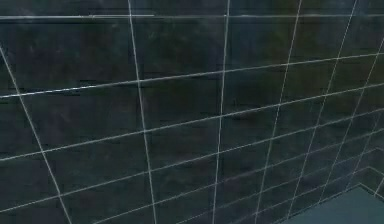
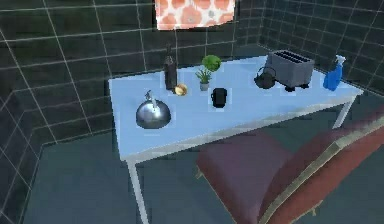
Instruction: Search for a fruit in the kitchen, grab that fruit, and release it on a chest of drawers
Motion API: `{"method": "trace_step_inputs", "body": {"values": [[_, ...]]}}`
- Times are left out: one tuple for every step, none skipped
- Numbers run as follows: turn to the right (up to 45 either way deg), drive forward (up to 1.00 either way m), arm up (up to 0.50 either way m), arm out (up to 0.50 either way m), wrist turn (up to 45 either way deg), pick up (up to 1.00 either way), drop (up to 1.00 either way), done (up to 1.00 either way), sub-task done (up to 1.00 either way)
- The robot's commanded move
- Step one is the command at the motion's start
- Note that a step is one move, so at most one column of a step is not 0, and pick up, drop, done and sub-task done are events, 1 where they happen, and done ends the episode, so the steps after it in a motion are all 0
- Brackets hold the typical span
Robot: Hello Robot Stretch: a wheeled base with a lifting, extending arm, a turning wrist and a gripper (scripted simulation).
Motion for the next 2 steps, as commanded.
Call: {"method": "trace_step_inputs", "body": {"values": [[45.0, 0.0, 0.0, 0.0, 0.0, 0.0, 0.0, 0.0, 0.0], [45.0, 0.0, 0.0, 0.0, 0.0, 0.0, 0.0, 0.0, 0.0]]}}
